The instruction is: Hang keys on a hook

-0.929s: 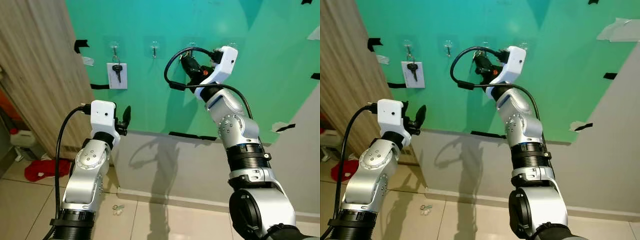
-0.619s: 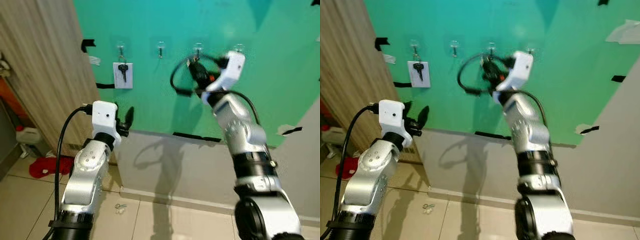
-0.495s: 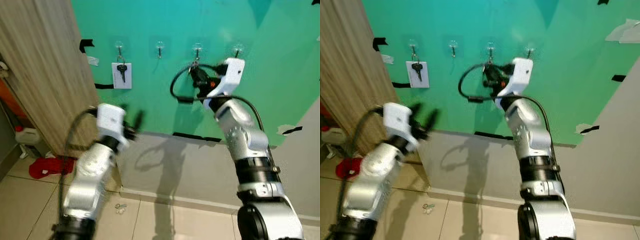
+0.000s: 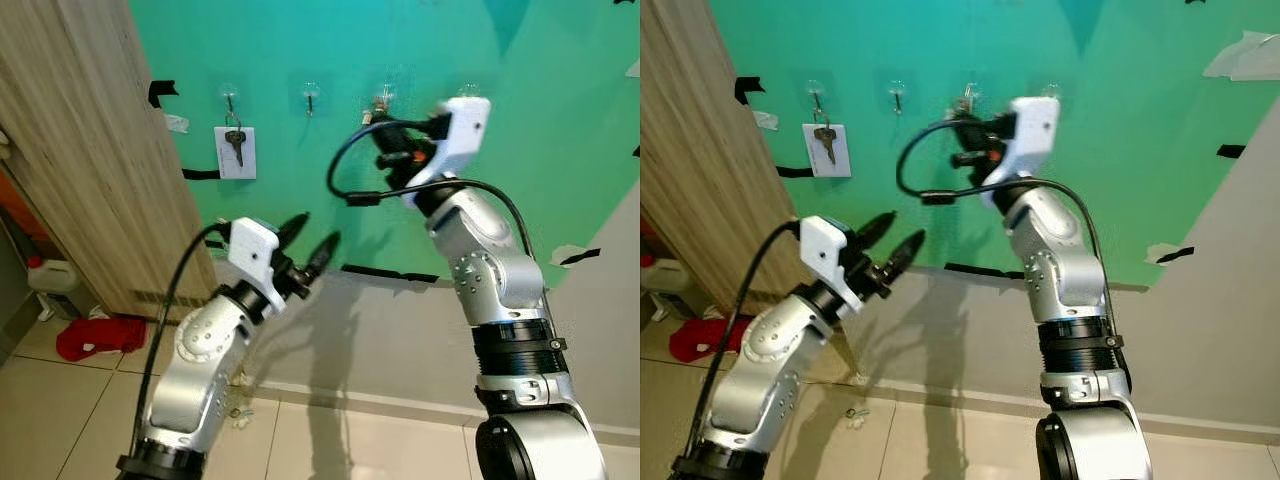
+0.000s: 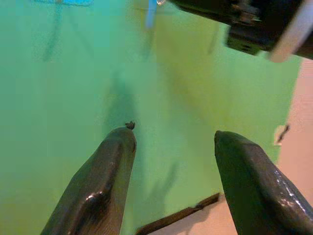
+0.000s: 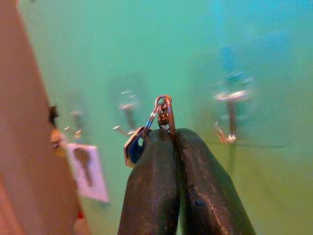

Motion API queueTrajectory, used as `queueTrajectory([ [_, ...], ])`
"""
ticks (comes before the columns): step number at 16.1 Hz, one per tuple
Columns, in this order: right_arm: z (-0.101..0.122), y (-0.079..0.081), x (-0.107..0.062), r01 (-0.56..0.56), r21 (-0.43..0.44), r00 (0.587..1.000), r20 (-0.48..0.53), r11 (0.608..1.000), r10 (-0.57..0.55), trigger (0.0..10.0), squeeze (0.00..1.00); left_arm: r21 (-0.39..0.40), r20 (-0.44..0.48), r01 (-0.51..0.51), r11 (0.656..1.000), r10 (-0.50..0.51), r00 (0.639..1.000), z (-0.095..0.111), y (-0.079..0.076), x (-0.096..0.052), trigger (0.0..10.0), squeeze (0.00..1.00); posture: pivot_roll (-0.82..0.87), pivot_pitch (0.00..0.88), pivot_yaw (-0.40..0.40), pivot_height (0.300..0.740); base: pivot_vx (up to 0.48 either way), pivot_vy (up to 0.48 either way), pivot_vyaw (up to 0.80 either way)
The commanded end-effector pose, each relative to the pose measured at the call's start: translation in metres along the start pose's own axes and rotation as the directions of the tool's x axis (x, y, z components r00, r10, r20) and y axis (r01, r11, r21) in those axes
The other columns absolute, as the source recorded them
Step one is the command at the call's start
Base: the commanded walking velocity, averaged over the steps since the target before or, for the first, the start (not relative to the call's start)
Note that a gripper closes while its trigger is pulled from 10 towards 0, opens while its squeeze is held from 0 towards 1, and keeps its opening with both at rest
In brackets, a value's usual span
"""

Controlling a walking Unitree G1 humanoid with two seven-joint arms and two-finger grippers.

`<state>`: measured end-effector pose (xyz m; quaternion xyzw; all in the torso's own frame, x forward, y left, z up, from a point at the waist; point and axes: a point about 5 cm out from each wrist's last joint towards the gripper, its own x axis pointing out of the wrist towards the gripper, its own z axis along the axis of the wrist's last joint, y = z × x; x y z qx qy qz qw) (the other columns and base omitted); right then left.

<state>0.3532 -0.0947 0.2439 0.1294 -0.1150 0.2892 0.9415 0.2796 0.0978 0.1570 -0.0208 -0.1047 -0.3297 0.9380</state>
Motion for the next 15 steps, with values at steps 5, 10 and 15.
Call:
queueTrajectory([
  [5, -0.006, 0.009, -0.005, -0.075, 0.019, 0.995, -0.061, 0.997, 0.077, 0.0, 0.0, 0.019, 0.029, 0.036, 0.999, -0.037, 0.999, 0.005, -0.004, -0.001, 10.0, 0.0, -0.02, 0.0, 0.032, 0.74, 0.0, 0.0, 0.0],
  [10, -0.002, -0.001, -0.002, -0.008, 0.045, 1.0, -0.027, 0.999, 0.009, 0.0, 0.0, 0.02, 0.053, 0.048, 0.999, -0.049, 0.997, 0.007, -0.003, 0.0, 10.0, 0.0, -0.02, 0.0, 0.037, 0.74, 0.0, 0.0, 0.0],
  [15, 0.0, -0.011, -0.001, 0.053, 0.148, 0.999, 0.002, 0.988, -0.054, 0.0, 0.0, 0.015, 0.064, 0.054, 0.998, -0.055, 0.996, 0.008, -0.003, 0.0, 10.0, 0.0, -0.02, 0.0, 0.04, 0.74, 0.0, 0.0, 0.0],
])
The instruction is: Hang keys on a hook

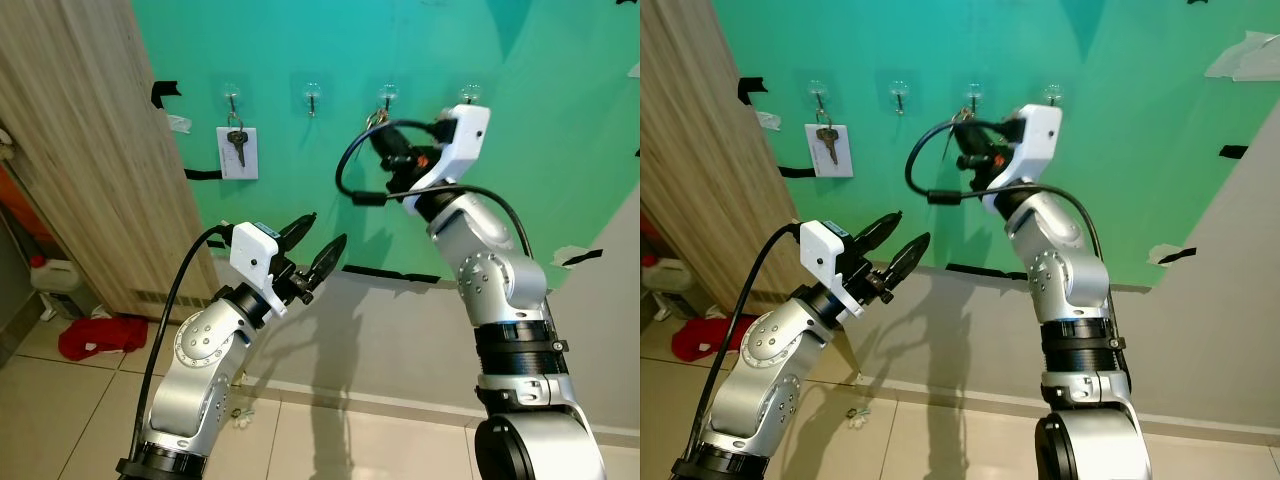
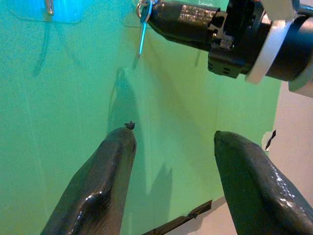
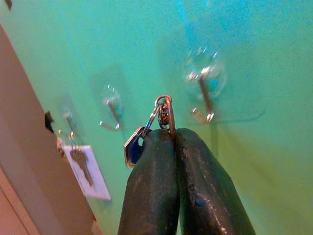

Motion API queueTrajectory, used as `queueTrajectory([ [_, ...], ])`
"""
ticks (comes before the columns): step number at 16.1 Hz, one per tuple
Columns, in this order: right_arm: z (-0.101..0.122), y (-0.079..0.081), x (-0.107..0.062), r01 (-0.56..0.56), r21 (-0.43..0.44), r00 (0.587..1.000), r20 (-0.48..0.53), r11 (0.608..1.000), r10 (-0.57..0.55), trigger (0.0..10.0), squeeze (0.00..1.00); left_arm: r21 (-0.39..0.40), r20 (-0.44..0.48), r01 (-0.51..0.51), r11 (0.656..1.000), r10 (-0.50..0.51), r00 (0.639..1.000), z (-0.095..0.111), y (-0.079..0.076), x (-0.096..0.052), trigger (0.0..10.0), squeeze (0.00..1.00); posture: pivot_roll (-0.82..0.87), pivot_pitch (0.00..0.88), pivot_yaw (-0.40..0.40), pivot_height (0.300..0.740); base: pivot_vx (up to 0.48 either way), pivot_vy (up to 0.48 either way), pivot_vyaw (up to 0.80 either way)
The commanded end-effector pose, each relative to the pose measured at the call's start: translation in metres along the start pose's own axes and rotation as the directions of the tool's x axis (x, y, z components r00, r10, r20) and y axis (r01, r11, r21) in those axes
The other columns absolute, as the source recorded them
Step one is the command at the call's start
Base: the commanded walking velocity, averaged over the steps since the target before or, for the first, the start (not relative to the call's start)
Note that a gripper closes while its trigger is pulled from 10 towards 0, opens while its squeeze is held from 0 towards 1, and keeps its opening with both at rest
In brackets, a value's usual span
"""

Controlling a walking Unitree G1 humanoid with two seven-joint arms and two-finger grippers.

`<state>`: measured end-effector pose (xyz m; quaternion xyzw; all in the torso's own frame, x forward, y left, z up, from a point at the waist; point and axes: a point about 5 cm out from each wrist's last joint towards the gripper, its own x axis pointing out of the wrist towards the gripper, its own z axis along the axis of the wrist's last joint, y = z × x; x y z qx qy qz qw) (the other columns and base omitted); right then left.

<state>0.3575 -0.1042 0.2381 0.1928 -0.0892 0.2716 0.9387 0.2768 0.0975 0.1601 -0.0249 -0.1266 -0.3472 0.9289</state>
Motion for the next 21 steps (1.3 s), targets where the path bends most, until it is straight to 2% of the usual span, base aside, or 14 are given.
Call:
queueTrajectory([
  [1, 0.004, -0.001, 0.002, 0.006, 0.029, 1.0, 0.018, 1.0, -0.007, 0.0, 0.0, 0.009, 0.021, 0.017, 1.0, -0.018, 1.0, 0.005, -0.002, 0.001, 10.0, 0.0, -0.02, 0.0, 0.042, 0.74, 0.0, 0.0, 0.0],
  [6, 0.005, -0.002, 0.003, 0.011, 0.055, 1.0, 0.029, 0.998, -0.013, 0.0, 0.0, 0.008, 0.021, 0.021, 1.0, -0.022, 1.0, 0.004, -0.001, 0.001, 10.0, 0.0, -0.02, 0.0, 0.042, 0.74, 0.0, 0.0, 0.0],
  [10, 0.002, -0.009, 0.003, 0.039, 0.157, 0.999, 0.02, 0.987, -0.042, 0.0, 0.0, 0.005, 0.019, 0.02, 1.0, -0.02, 1.0, 0.005, -0.001, 0.002, 10.0, 0.0, -0.02, 0.0, 0.046, 0.74, 0.0, 0.0, 0.0],
  [12, -0.003, -0.013, 0.003, 0.049, 0.245, 0.999, -0.008, 0.968, -0.049, 0.0, 0.0, 0.004, 0.017, 0.019, 1.0, -0.019, 1.0, 0.005, 0.0, 0.002, 10.0, 0.0, -0.02, 0.0, 0.047, 0.74, 0.0, 0.0, 0.0],
  [15, -0.007, -0.016, 0.001, 0.059, 0.319, 0.998, -0.029, 0.946, -0.053, 0.0, 0.0, 0.004, 0.012, 0.016, 1.0, -0.016, 1.0, 0.005, 0.0, 0.001, 10.0, 0.0, -0.02, 0.0, 0.047, 0.74, 0.0, 0.0, 0.0],
  [20, -0.011, -0.019, -0.001, 0.072, 0.368, 0.997, -0.059, 0.927, -0.054, 0.0, 0.0, 0.006, 0.006, 0.017, 1.0, -0.017, 1.0, 0.004, 0.0, 0.001, 10.0, 0.0, -0.02, 0.0, 0.047, 0.74, 0.0, 0.0, 0.0],
  [21, -0.015, -0.021, -0.002, 0.09, 0.418, 0.995, -0.081, 0.904, -0.062, 0.0, 0.0, 0.007, 0.004, 0.018, 1.0, -0.018, 1.0, 0.004, 0.0, 0.001, 10.0, 0.0, -0.02, 0.0, 0.048, 0.74, 0.0, 0.0, 0.0],
])
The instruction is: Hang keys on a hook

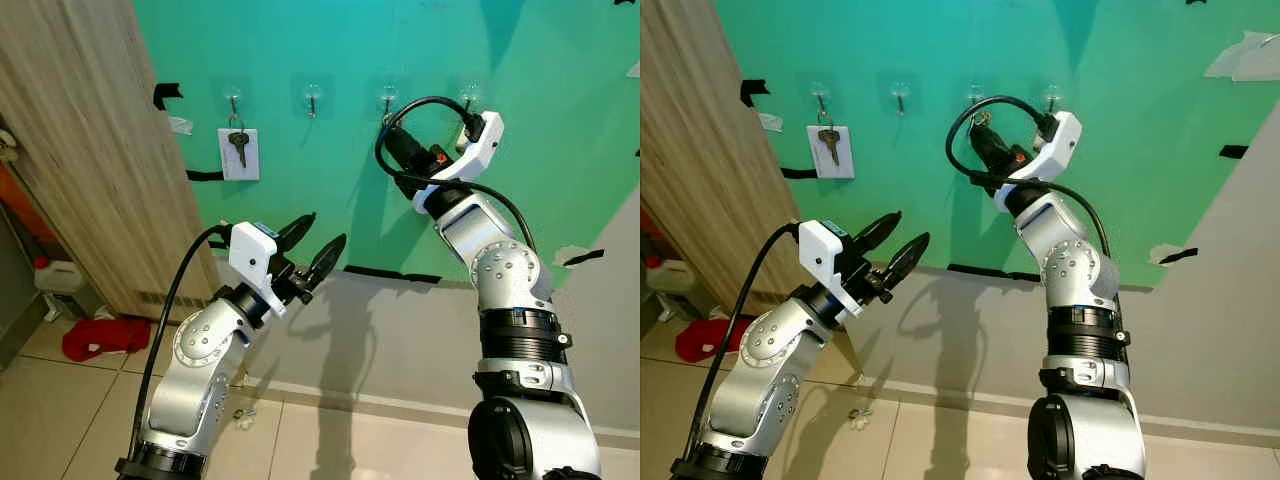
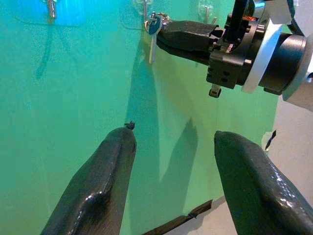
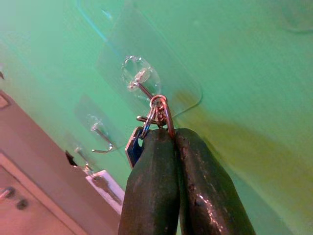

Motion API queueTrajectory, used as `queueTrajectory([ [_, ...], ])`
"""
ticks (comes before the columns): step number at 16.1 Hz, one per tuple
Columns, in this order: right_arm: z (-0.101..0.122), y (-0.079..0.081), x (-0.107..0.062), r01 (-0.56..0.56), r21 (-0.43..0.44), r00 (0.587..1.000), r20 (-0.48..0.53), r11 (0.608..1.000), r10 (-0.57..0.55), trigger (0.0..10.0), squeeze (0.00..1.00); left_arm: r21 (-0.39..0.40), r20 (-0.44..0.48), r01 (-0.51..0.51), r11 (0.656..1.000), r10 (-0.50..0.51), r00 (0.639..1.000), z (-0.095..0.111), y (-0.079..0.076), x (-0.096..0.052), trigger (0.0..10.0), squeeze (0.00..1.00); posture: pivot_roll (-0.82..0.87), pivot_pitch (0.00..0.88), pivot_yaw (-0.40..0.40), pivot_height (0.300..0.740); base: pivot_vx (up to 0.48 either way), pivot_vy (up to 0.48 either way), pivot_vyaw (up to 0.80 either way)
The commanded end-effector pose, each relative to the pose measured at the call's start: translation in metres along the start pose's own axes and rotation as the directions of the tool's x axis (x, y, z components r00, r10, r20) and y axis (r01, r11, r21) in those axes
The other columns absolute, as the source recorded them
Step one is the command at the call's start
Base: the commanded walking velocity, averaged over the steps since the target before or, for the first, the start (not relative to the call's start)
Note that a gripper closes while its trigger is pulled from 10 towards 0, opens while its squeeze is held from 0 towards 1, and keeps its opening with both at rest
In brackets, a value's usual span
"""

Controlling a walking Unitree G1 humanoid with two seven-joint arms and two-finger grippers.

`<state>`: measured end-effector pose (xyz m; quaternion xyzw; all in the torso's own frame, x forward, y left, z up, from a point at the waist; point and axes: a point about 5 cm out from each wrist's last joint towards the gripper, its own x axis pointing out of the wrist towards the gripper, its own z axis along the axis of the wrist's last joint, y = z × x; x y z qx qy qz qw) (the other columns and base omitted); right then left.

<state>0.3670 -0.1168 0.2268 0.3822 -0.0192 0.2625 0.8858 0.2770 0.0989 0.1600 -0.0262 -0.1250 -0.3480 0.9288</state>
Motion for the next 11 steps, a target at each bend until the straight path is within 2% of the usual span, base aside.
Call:
queueTrajectory([
  [1, -0.011, -0.01, -0.002, 0.065, 0.089, 0.996, -0.063, 0.994, -0.059, 0.0, 0.0, 0.011, 0.005, 0.018, 1.0, -0.018, 1.0, 0.004, -0.001, 0.002, 10.0, 0.0, -0.02, 0.0, 0.049, 0.74, 0.0, 0.0, 0.0],
  [4, -0.018, -0.019, -0.004, 0.11, 0.13, 0.991, -0.094, 0.985, -0.099, 0.0, 0.0, 0.012, 0.003, 0.02, 1.0, -0.02, 1.0, 0.004, -0.001, 0.002, 10.0, 0.0, -0.02, 0.0, 0.049, 0.74, 0.0, 0.0, 0.0],
  [7, -0.025, -0.022, -0.006, 0.14, 0.094, 0.983, -0.134, 0.986, -0.127, 0.0, 0.0, 0.014, 0.0, 0.022, 1.0, -0.022, 1.0, 0.003, -0.001, 0.001, 10.0, 0.0, -0.02, 0.0, 0.05, 0.74, 0.0, 0.0, 0.0],
  [8, -0.026, -0.023, -0.006, 0.149, 0.027, 0.978, -0.151, 0.989, -0.143, 0.0, 0.0, 0.015, -0.001, 0.023, 1.0, -0.023, 1.0, 0.003, -0.001, 0.001, 10.0, 0.0, -0.02, 0.0, 0.05, 0.74, 0.0, 0.0, 0.0],
  [9, -0.029, -0.023, -0.006, 0.143, -0.084, 0.974, -0.164, 0.986, -0.155, 0.0, 0.0, 0.015, -0.002, 0.023, 1.0, -0.023, 1.0, 0.003, -0.001, 0.001, 10.0, 0.0, -0.02, 0.0, 0.049, 0.74, 0.0, 0.0, 0.0],
  [10, -0.029, -0.023, -0.007, 0.137, -0.233, 0.972, -0.157, 0.963, -0.176, 10.0, 0.47, 0.015, -0.002, 0.024, 1.0, -0.024, 1.0, 0.003, -0.001, 0.001, 10.0, 0.0, -0.02, 0.0, 0.048, 0.74, 0.0, 0.0, 0.0],
  [11, -0.032, -0.021, -0.007, 0.119, -0.222, 0.974, -0.163, 0.968, -0.157, 10.0, 1.0, 0.016, -0.003, 0.024, 1.0, -0.024, 1.0, 0.003, -0.001, 0.001, 10.0, 0.0, -0.02, 0.0, 0.047, 0.74, 0.0, 0.0, 0.0],
])
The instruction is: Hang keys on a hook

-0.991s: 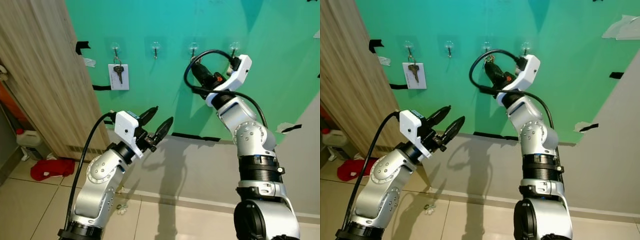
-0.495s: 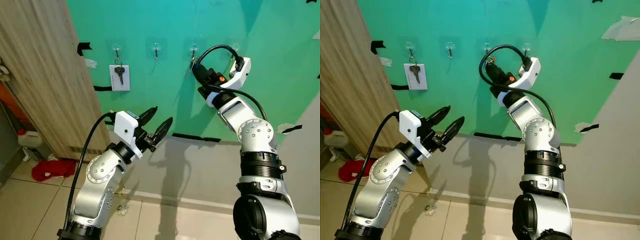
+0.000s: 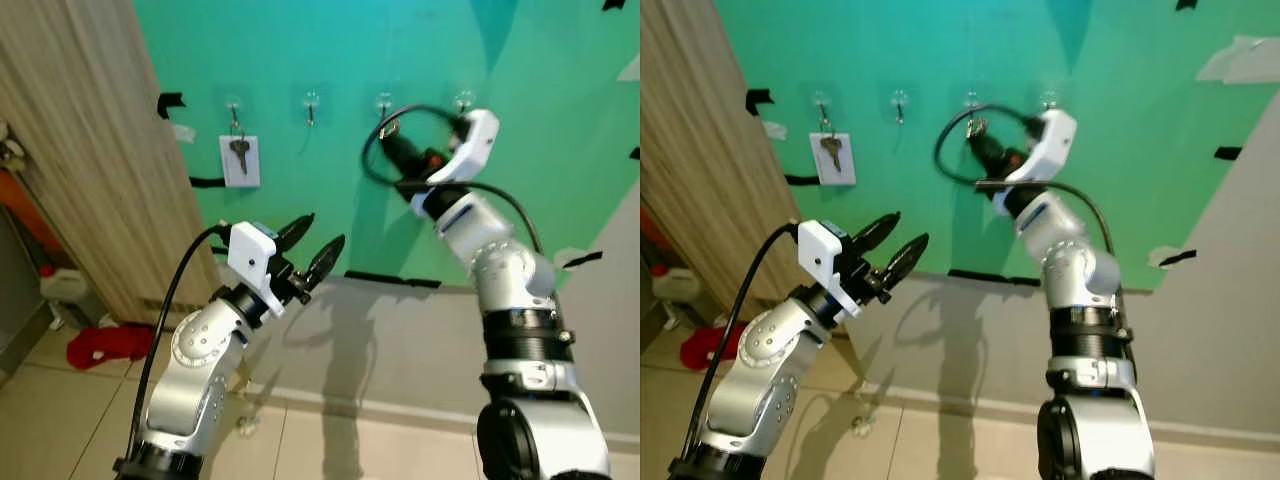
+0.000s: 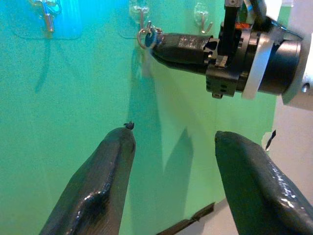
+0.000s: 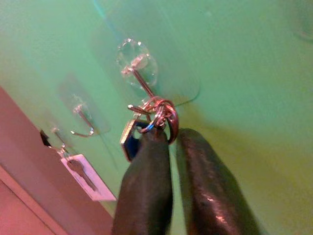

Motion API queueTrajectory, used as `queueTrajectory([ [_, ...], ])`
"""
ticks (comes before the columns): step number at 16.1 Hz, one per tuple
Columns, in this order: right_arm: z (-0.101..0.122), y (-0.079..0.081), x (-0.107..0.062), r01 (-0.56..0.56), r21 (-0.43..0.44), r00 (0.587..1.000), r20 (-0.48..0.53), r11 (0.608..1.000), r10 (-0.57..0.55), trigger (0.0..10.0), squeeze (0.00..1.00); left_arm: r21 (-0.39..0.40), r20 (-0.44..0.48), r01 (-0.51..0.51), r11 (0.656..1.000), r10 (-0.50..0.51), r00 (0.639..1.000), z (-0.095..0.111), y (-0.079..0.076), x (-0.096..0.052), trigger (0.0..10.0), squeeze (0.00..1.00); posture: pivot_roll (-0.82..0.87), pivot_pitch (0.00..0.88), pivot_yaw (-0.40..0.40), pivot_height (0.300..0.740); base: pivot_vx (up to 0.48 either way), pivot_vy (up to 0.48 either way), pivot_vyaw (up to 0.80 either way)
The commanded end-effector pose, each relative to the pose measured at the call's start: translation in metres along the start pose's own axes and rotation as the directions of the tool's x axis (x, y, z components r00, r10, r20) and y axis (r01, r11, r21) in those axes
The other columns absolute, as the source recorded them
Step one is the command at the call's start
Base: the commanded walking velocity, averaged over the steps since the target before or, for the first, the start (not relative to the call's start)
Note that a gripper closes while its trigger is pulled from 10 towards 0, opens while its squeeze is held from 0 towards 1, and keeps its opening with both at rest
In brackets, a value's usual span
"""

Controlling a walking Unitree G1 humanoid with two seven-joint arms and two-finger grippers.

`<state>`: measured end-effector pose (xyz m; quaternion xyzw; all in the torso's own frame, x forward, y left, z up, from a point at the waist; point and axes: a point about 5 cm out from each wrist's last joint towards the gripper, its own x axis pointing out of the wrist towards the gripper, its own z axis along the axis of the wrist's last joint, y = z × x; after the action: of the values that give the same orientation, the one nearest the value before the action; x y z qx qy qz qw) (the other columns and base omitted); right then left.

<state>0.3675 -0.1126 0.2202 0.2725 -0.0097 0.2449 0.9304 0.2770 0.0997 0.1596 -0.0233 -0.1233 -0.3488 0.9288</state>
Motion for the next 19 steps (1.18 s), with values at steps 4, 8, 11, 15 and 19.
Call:
queueTrajectory([
  [4, -0.029, -0.021, -0.011, 0.141, -0.067, 0.981, -0.121, 0.988, -0.149, 10.0, 1.0, 0.013, -0.001, 0.023, 1.0, -0.023, 1.0, 0.003, -0.002, 0.001, 10.0, 0.0, -0.02, 0.0, 0.045, 0.74, 0.0, 0.0, 0.0],
  [8, -0.035, -0.031, -0.021, 0.192, -0.075, 0.972, -0.122, 0.978, -0.201, 10.0, 1.0, 0.014, -0.005, 0.025, 1.0, -0.025, 1.0, 0.002, -0.001, 0.001, 10.0, 0.0, -0.02, 0.0, 0.048, 0.74, 0.0, 0.0, 0.0],
  [11, -0.018, -0.02, -0.021, 0.155, -0.452, 0.987, 0.024, 0.879, -0.161, 10.0, 1.0, 0.015, -0.005, 0.027, 1.0, -0.027, 1.0, 0.002, -0.001, 0.001, 10.0, 0.0, -0.02, 0.0, 0.051, 0.74, 0.0, 0.0, 0.0],
  [15, -0.015, -0.013, -0.022, 0.157, -0.523, 0.987, 0.071, 0.838, -0.141, 10.0, 1.0, 0.018, -0.003, 0.025, 1.0, -0.025, 1.0, 0.003, -0.001, 0.001, 10.0, 0.0, -0.02, 0.0, 0.048, 0.74, 0.0, 0.0, 0.0],
  [19, -0.021, -0.012, -0.032, 0.172, -0.638, 0.985, 0.117, 0.751, -0.127, 10.0, 1.0, 0.018, -0.002, 0.017, 1.0, -0.017, 1.0, 0.003, -0.002, 0.001, 10.0, 0.0, -0.02, 0.0, 0.042, 0.74, 0.0, 0.0, 0.0],
])
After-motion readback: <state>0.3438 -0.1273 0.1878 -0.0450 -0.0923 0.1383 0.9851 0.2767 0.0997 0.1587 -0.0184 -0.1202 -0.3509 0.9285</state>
